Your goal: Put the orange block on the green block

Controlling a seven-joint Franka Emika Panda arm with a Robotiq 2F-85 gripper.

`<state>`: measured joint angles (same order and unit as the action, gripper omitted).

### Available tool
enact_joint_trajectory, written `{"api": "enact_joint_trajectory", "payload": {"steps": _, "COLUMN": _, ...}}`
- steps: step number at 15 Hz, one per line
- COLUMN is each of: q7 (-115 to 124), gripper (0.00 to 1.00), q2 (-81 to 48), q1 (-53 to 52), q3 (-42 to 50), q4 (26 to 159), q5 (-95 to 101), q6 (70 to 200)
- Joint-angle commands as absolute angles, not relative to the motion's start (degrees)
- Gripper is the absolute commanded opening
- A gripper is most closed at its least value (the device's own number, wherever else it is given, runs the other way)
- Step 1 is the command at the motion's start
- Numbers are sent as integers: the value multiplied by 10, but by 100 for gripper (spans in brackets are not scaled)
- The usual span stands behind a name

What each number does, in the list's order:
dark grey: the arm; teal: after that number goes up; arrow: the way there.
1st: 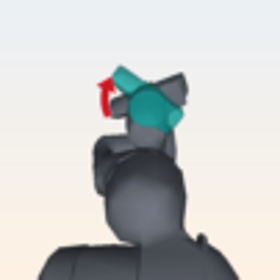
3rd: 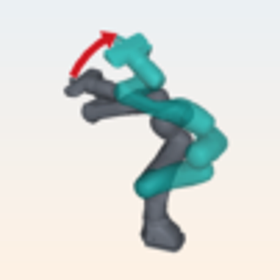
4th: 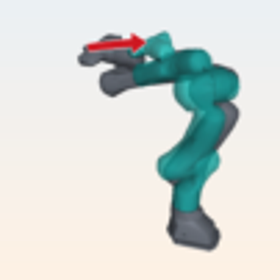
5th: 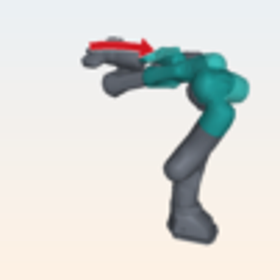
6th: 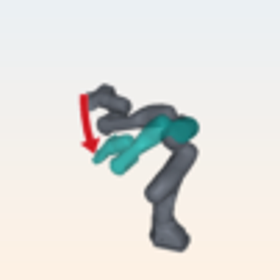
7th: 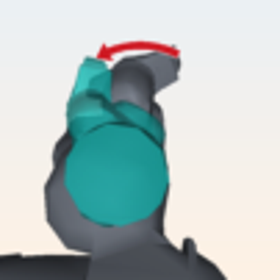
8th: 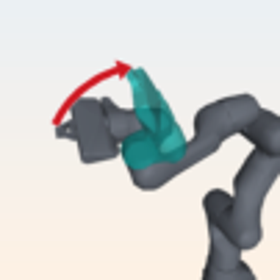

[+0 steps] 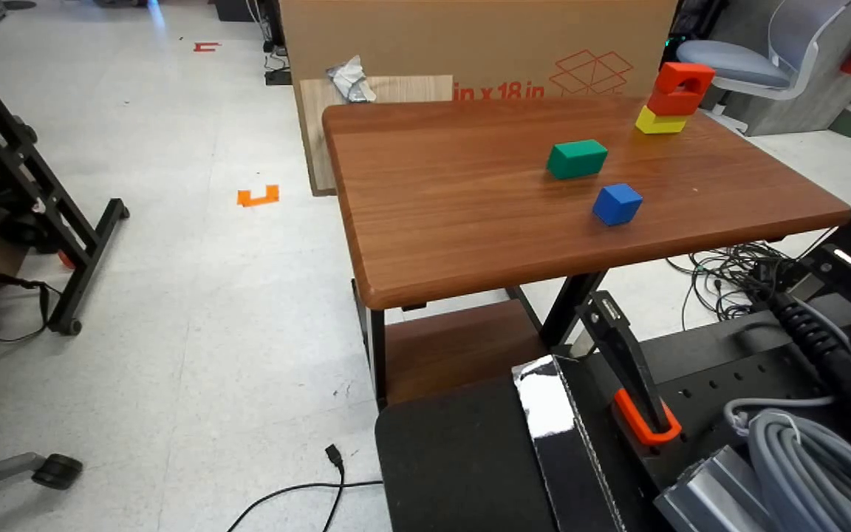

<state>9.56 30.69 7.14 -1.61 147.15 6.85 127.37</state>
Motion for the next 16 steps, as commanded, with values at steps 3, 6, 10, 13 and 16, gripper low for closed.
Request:
{"api": "enact_joint_trajectory", "payload": {"steps": 3, "q7": 4, "gripper": 100, "q2": 105, "q1": 72, "q3": 40, "q4": 1368, "q5": 69, "q6": 1318}}
{"api": "enact_joint_trajectory", "payload": {"steps": 6, "q7": -24, "gripper": 100, "q2": 16, "q1": 72, "q3": 54, "q4": 1320, "q5": 68, "q6": 1315}}
{"api": "enact_joint_trajectory", "payload": {"steps": 10, "q7": -30, "gripper": 100, "q2": -91, "q1": 71, "q3": 57, "q4": 1257, "q5": 70, "q6": 1310}}
{"api": "enact_joint_trajectory", "payload": {"steps": 13, "q7": -22, "gripper": 100, "q2": -166, "q1": 73, "q3": 56, "q4": 1198, "q5": 52, "q6": 1303}}
{"api": "enact_joint_trajectory", "payload": {"steps": 16, "q7": -29, "gripper": 100, "q2": -221, "q1": 78, "q3": 54, "q4": 1144, "q5": 42, "q6": 1291}}
